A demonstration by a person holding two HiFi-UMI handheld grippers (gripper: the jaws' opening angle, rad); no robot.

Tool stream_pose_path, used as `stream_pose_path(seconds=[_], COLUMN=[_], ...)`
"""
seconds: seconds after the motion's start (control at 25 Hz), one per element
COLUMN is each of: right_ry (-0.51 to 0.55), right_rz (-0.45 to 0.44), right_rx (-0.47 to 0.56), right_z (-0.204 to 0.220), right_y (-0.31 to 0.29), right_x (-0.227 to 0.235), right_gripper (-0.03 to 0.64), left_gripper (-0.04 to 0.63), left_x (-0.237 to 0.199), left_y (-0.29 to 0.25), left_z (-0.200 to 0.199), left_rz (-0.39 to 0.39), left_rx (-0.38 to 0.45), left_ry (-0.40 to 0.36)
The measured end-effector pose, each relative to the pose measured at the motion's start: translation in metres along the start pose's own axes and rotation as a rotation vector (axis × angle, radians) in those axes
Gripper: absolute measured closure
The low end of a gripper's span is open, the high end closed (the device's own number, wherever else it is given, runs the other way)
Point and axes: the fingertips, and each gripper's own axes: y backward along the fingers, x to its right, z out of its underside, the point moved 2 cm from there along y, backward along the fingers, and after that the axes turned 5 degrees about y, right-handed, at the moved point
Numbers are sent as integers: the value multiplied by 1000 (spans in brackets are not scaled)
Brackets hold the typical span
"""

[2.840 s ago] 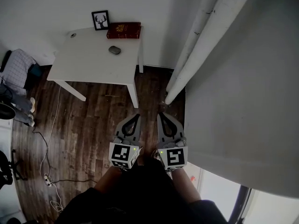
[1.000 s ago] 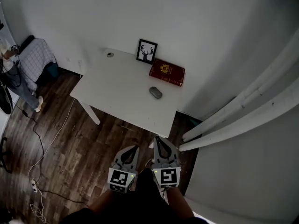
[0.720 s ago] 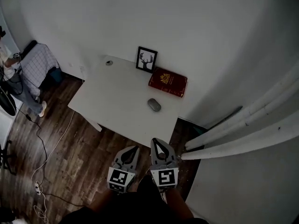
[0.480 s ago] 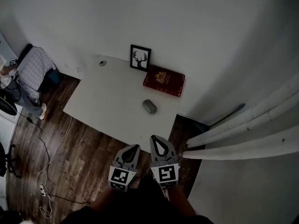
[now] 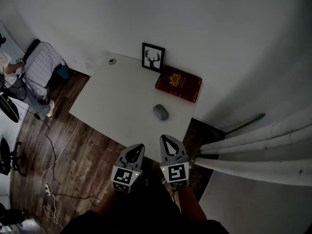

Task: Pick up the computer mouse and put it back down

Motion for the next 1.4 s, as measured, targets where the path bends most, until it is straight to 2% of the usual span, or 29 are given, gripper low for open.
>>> stream_pose_path(seconds=[0.24, 0.44, 0.6, 0.8, 0.96, 1.32, 1.36, 1.4], right_ry=[48, 32, 40, 8, -3, -150, -165, -176], right_rz=[26, 52, 56, 26, -6, -39, -50, -60], right_rx=[-51, -135, -171, -256, -332, -427, -445, -464], right_z=[15, 28, 40, 59, 76, 125, 133, 141], right_y=[-27, -41, -58, -74, -101, -164, -169, -173], right_x=[9, 28, 42, 47, 56, 79, 79, 78], right_gripper=[597, 597, 597, 597, 597, 592, 576, 519], left_gripper=[594, 594, 594, 594, 594, 594, 594, 594], left_x=[-14, -21, -30, -37, -40, -42, -43, -46], left_y=[-37, -78, -99, -107, -110, -109, -109, -109], left_z=[11, 5, 1, 17, 20, 37, 39, 41], left_rz=[78, 153, 169, 177, 189, 225, 224, 221], left_rx=[-53, -84, -83, -114, -125, -169, -173, -177], left_ry=[-2, -14, 5, 60, 11, 14, 16, 14])
